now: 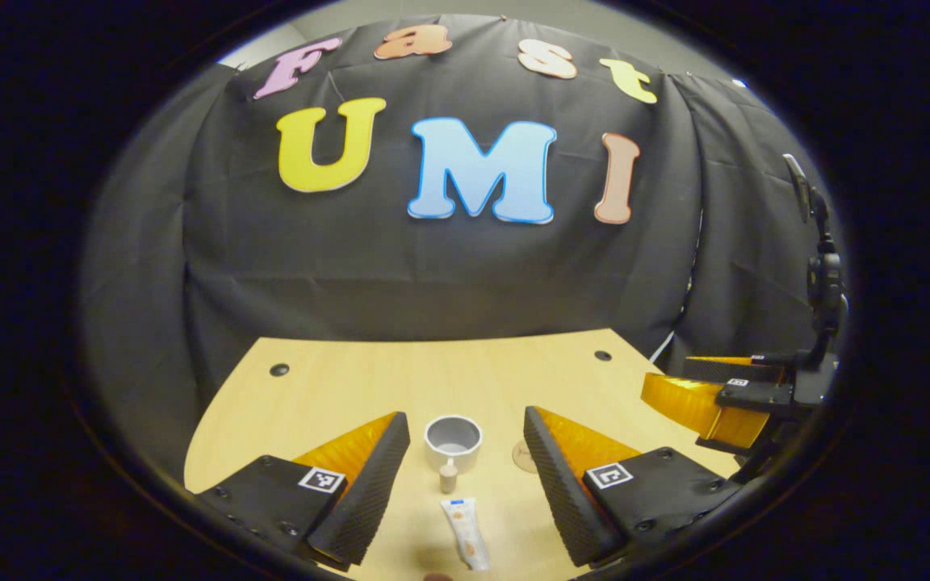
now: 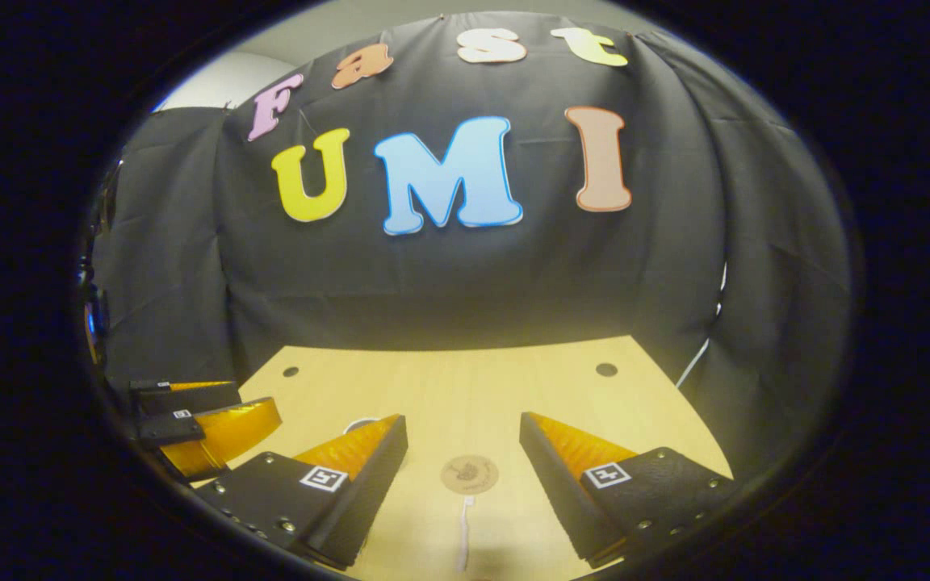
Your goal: Put the toothbrush and toothpaste on the desktop into the cup, then pick up the cup and place it on the coaster on the desktop.
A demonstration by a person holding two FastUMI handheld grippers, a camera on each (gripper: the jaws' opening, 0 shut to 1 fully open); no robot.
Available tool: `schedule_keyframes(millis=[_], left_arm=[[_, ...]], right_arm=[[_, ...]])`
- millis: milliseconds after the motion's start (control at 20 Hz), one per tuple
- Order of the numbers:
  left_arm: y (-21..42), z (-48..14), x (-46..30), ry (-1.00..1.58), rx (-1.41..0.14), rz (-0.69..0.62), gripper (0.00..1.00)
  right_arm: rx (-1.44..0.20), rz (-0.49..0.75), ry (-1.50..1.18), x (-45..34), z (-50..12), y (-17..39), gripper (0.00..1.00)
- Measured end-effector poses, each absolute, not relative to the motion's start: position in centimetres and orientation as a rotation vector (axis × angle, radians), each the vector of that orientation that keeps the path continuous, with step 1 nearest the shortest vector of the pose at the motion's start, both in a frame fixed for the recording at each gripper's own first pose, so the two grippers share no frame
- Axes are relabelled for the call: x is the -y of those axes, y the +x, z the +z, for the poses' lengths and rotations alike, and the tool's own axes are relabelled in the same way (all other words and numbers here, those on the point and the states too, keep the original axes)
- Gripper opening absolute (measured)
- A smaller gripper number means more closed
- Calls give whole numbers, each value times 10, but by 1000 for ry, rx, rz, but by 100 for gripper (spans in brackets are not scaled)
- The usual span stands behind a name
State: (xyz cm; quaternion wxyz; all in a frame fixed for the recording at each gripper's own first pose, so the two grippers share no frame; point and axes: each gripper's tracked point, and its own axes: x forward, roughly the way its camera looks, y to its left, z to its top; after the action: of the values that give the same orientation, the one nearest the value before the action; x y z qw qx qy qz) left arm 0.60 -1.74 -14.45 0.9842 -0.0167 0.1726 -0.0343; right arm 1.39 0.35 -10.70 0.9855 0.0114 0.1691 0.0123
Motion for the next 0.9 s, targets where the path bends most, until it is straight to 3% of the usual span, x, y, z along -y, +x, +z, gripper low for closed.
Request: schedule_keyframes(millis=[900], left_arm=[[-13,-342,11,-91,-917,-91,95]], right_arm=[[-968,5,52,-9,-289,0,93]])
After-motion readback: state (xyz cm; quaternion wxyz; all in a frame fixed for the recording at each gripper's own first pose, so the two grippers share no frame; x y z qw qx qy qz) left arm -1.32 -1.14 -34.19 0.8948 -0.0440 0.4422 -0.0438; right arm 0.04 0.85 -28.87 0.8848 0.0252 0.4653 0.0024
